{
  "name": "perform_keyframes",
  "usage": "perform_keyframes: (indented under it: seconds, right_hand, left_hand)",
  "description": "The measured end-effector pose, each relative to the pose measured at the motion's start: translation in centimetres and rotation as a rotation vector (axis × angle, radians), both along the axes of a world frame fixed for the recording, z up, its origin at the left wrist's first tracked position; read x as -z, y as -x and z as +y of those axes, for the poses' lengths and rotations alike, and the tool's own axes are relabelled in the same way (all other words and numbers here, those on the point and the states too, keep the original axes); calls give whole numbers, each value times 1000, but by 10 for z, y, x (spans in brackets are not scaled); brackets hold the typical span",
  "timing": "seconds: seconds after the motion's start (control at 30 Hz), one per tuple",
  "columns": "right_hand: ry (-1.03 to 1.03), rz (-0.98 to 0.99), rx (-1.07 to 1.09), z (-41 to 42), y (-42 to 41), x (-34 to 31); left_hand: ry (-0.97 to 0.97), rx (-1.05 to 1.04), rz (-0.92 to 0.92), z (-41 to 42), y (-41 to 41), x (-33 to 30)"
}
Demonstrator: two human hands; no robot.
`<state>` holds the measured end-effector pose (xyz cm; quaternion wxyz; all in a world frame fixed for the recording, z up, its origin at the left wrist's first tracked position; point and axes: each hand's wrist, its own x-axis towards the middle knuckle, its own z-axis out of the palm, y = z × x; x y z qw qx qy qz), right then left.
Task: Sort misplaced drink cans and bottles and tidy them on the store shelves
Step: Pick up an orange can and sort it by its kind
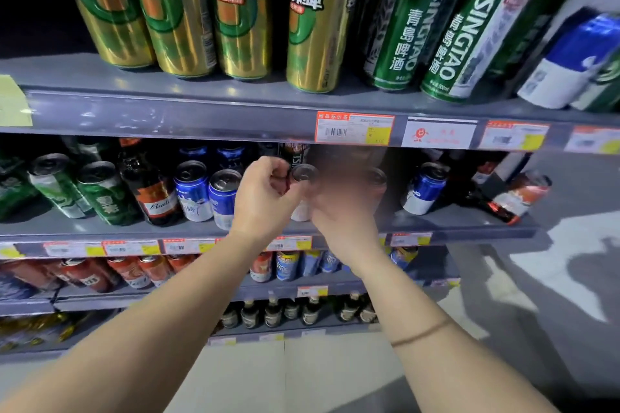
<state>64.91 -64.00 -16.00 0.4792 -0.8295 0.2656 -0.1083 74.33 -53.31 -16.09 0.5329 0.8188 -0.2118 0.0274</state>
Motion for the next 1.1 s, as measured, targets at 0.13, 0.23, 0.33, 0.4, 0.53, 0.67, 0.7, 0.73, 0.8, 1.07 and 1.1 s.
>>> perform_keyframes:
  seconds: [0.13,0.23,0.33,0.4,0.53,0.67,0.7,0.73,0.8,1.07,1.1]
  right_hand:
    - [-25,-102,55,-24,18,-14]
    - [-2,-133,82,-38,26,-14]
    - [16,-126,84,-49,29,-6]
    - [141,-96,80,-55,28,7]
    - [611,85,-19,-63,13,31]
    - [721,285,-79,-71,-16,42]
    - [748,298,-86,-74,-20,45]
    - [764,298,-88,-78,-24,47]
    - [762,262,-77,-85,-27,50]
    - [685,16,17,-121,-23,60]
    - [684,5,17,-127,-20,59]
  left_hand:
    - [7,-19,77,-21,-8,-20]
    - [107,-61,200,-34,-24,-22]
    - [47,-61,215,-37,-41,-9]
    - [-283,-44,-58,-34,-47,7]
    - [-864,47,-480,-30,-24,46]
    - [-869,20,-374,-34,-16,67]
    - [-838,7,-367,-35,-17,67]
    - [-811,-9,-381,-35,-18,67]
    - [-750,-28,-416,-35,-21,69]
    - [-642,19,-438,-54,-9,70]
    - [-635,19,-439,-59,-6,70]
